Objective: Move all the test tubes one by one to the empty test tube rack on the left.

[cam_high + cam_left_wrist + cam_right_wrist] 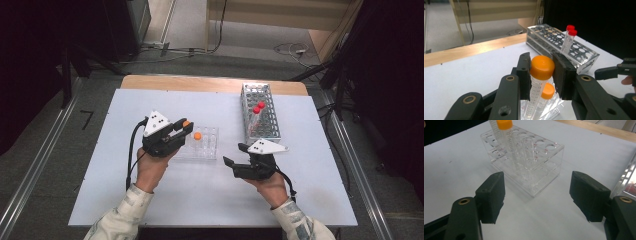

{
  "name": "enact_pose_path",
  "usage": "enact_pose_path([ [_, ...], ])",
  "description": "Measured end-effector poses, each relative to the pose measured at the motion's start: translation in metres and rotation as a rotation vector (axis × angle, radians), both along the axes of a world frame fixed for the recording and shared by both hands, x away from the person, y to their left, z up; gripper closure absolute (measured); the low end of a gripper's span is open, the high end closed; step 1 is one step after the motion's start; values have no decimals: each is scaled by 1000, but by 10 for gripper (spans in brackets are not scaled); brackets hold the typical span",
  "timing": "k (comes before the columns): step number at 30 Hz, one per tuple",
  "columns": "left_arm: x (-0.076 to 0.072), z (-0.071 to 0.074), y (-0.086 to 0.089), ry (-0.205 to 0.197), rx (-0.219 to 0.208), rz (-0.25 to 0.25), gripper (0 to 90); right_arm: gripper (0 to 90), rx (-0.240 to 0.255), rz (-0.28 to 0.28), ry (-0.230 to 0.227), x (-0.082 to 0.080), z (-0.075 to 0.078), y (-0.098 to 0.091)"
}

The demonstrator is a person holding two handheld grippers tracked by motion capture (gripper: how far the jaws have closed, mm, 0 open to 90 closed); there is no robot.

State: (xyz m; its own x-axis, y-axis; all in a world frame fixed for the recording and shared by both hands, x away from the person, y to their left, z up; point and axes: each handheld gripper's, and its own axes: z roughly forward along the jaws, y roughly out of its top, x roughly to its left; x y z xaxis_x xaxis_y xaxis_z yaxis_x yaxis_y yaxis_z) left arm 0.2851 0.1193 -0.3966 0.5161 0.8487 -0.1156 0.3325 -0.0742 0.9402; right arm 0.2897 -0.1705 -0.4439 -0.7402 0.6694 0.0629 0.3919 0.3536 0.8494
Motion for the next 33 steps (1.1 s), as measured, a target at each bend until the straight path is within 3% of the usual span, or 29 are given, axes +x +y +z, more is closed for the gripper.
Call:
enact_pose_path([
  [15,4,-24,-6,49,41,16,687,273,-14,4,-5,-1,0,1],
  [25,4,-24,-3,59,12,19,647,274,-18,-2,-5,0,-1,1],
  [29,4,-24,-3,65,-1,20,589,279,-8,-22,-20,0,1,-2],
  [33,4,-23,-3,65,-12,31,473,286,7,-77,-34,5,3,-10],
])
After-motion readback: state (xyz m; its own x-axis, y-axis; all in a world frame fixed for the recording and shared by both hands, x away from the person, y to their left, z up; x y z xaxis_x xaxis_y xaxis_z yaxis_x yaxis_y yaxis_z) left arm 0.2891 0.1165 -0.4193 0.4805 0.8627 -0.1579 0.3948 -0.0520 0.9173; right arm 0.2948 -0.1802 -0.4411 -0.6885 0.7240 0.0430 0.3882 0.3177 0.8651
